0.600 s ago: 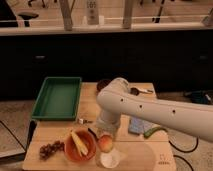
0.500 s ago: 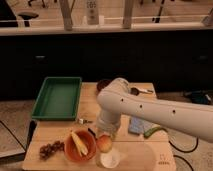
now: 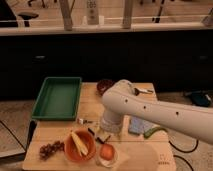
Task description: Place apple in paper cup
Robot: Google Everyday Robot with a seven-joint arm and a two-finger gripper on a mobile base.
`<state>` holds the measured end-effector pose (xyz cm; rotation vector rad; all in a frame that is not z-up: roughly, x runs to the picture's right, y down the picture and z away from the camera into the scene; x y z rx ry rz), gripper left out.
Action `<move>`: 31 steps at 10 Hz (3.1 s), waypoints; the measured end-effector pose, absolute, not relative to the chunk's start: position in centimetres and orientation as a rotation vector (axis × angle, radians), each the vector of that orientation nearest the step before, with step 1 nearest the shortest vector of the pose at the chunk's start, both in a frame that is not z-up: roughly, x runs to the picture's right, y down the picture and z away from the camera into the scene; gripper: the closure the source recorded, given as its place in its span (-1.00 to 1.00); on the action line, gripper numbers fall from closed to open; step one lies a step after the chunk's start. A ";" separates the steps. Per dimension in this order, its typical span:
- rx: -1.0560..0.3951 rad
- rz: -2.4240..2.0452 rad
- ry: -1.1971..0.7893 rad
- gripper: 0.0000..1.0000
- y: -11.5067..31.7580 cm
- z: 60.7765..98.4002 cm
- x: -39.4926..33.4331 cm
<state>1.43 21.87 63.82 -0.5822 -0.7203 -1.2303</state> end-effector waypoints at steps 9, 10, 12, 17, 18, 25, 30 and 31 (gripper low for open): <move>-0.573 -1.218 -0.746 -0.60 22.2 63.9 2.0; -0.577 -1.211 -0.751 -0.60 22.3 64.0 2.2; -0.581 -1.206 -0.760 -0.60 22.5 64.0 2.5; -0.576 -1.205 -0.775 -0.60 22.6 64.1 2.9; -0.576 -1.206 -0.776 -0.60 22.6 64.1 2.8; -0.577 -1.206 -0.776 -0.60 22.6 64.1 2.8; -0.577 -1.206 -0.776 -0.60 22.6 64.1 2.8; -0.577 -1.205 -0.776 -0.60 22.6 64.1 2.8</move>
